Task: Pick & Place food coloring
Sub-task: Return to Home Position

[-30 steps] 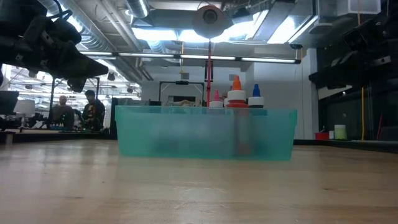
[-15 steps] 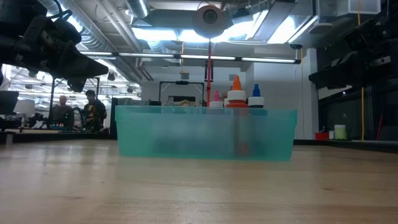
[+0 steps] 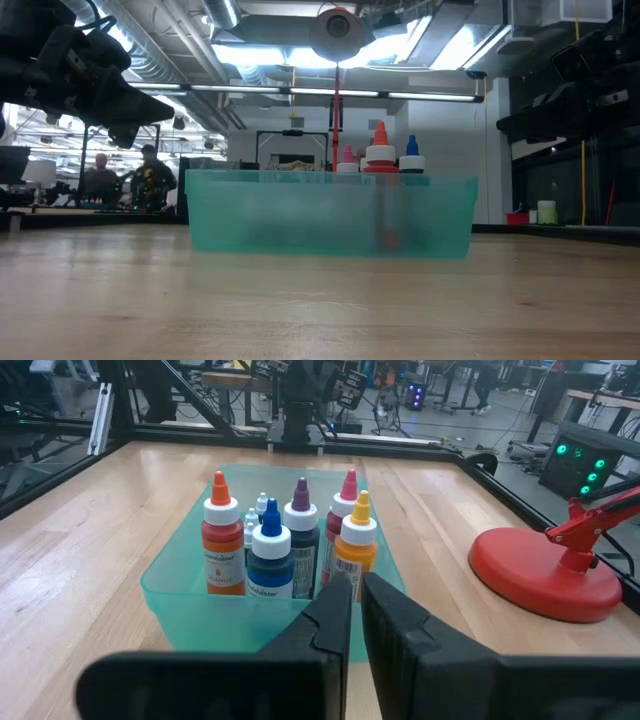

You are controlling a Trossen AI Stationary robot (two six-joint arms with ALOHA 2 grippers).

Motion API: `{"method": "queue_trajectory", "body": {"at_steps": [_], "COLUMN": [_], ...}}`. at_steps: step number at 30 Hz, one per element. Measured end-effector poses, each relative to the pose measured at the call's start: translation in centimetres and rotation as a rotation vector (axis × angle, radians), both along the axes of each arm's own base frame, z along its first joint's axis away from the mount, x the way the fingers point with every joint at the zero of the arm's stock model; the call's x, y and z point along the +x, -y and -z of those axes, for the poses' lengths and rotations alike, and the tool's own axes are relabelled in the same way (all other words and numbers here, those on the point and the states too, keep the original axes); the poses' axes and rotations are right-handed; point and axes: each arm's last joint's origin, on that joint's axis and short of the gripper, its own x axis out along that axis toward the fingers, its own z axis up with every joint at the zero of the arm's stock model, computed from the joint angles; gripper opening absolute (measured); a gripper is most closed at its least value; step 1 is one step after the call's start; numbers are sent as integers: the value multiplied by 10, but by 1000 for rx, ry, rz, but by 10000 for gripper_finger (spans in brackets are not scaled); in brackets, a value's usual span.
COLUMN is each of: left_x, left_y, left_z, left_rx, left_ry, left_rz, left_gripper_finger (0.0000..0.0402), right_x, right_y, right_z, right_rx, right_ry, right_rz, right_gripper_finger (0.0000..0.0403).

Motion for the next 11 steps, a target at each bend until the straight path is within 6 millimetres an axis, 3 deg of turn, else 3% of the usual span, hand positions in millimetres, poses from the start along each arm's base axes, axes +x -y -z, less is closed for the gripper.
{"method": "queue_trajectory", "body": {"at_steps": [11], "left_x": [0], "left_y": [0], "left_z": [0], "left_rx": [0], "left_ry": [0], "left_rz": [0], "left_gripper_finger": [6], "right_x": [0], "right_y": [0], "right_z": [0], "right_rx": [0], "right_ry": [0], "right_rz": [0], "right_gripper_finger": [33]}}
